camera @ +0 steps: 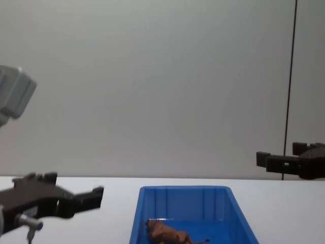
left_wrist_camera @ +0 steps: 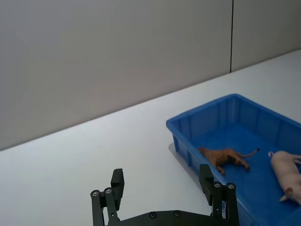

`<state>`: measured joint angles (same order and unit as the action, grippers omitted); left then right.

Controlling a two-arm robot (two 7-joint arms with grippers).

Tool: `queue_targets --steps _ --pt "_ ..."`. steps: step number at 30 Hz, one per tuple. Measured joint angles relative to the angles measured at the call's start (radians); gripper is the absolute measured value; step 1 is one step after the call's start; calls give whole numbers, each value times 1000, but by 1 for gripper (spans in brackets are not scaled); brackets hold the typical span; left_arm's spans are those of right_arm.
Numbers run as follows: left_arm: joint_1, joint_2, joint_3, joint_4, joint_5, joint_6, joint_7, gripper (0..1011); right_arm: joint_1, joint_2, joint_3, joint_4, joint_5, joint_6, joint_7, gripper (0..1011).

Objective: Pick up the two dolls from the table and place them into the box.

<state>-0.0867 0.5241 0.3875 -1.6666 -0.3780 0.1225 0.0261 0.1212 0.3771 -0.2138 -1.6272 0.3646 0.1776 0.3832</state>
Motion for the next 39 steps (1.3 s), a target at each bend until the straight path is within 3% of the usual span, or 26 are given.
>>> queue_targets --steps 14,24,35,39 --pt "5 -4 4 99 -10 22 -93 1002 -1 2 2 0 2 -2 0 1001" --pt "-41 -37 13 203 37 32 -180 1002 -1 3 2 0 2 -3 0 1001" --pt "-72 -57 16 279 73 47 -237 1002 -1 3 2 0 2 -3 0 1001" --pt "-79 -61 16 296 84 54 -250 944 -1 3 2 0 2 -3 0 1001"
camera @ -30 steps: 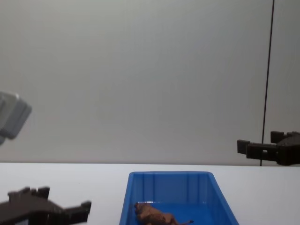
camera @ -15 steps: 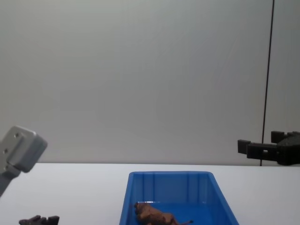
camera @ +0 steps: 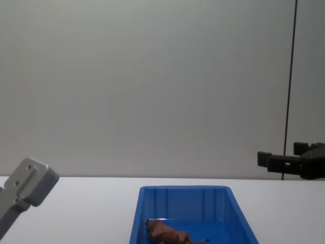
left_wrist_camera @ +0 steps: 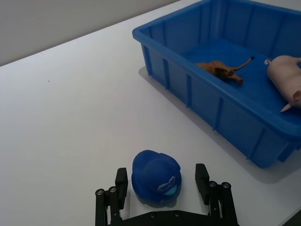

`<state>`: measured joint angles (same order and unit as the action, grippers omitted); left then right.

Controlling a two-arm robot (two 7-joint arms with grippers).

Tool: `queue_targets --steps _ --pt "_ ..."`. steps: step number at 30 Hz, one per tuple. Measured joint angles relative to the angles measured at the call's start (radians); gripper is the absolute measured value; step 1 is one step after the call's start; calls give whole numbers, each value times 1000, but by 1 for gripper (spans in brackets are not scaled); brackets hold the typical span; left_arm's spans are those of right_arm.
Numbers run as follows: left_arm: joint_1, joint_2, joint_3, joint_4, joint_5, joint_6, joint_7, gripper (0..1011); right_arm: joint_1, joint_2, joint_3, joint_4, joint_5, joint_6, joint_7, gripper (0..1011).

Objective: Pick up the two dolls from the table and place them into the box.

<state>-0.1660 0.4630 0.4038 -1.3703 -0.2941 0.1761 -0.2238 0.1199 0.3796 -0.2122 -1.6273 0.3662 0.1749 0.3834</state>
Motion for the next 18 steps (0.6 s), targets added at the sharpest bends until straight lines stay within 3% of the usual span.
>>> queue_targets --steps 9,18 --pt "-11 -5 0 26 21 7 -27 682 0 0 0 0 0 0 0 1001" --pt "-19 -7 0 36 47 15 -46 598 0 0 0 0 0 0 0 1001"
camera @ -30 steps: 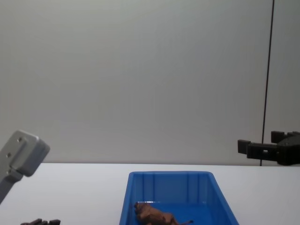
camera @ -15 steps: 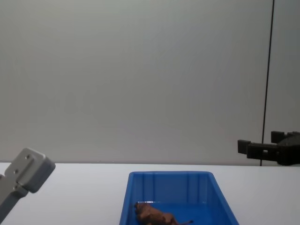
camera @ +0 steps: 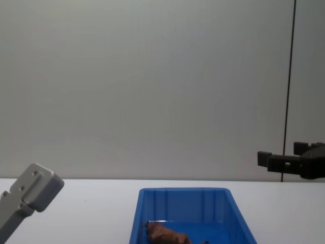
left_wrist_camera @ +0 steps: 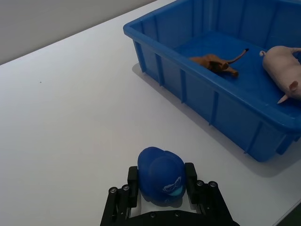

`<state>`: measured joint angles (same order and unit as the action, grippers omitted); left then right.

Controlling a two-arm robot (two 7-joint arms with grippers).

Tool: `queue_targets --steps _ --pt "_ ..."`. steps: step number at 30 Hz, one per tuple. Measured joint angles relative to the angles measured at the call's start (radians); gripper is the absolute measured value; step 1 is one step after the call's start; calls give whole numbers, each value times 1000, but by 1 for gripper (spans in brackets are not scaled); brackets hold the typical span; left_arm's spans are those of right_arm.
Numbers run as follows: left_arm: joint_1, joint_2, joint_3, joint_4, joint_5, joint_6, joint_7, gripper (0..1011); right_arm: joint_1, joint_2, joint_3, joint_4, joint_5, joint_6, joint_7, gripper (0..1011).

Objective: Pick up the two dolls from the table and place them into the box.

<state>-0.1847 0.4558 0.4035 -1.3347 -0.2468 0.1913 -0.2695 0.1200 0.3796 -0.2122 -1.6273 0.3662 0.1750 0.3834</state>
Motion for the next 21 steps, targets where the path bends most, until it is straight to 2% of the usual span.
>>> queue_targets --steps 11,21 --pt "-6 2 -4 -27 45 14 12 525 0 0 0 0 0 0 0 1001" --pt "-29 2 -19 -104 88 -3 38 462 0 0 0 0 0 0 0 1001"
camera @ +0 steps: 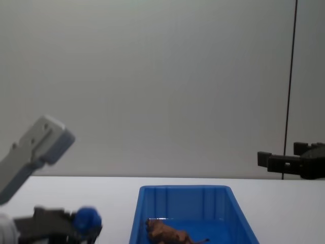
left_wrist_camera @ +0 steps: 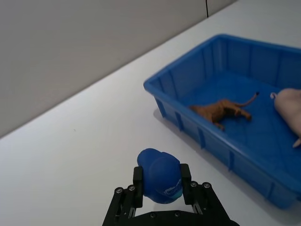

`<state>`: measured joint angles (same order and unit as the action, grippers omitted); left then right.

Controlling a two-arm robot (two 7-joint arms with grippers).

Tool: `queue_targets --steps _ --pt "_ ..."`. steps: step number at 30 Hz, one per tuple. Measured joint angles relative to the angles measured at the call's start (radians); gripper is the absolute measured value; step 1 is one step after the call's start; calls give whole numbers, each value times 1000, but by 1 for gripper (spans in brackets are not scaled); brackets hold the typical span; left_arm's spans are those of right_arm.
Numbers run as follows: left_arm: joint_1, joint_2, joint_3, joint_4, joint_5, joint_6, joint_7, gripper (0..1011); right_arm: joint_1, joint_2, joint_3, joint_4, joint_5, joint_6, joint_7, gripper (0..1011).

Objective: Pick up the two dolls from the table and place them into the box.

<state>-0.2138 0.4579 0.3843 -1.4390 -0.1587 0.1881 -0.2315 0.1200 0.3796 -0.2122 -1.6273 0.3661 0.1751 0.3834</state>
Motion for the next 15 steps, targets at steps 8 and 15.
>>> queue_targets --steps 8,15 --pt "-30 -15 -6 -45 25 -21 4 413 0 0 0 0 0 0 0 1001" --pt "-64 -48 0 -59 29 -49 -13 367 0 0 0 0 0 0 0 1001"
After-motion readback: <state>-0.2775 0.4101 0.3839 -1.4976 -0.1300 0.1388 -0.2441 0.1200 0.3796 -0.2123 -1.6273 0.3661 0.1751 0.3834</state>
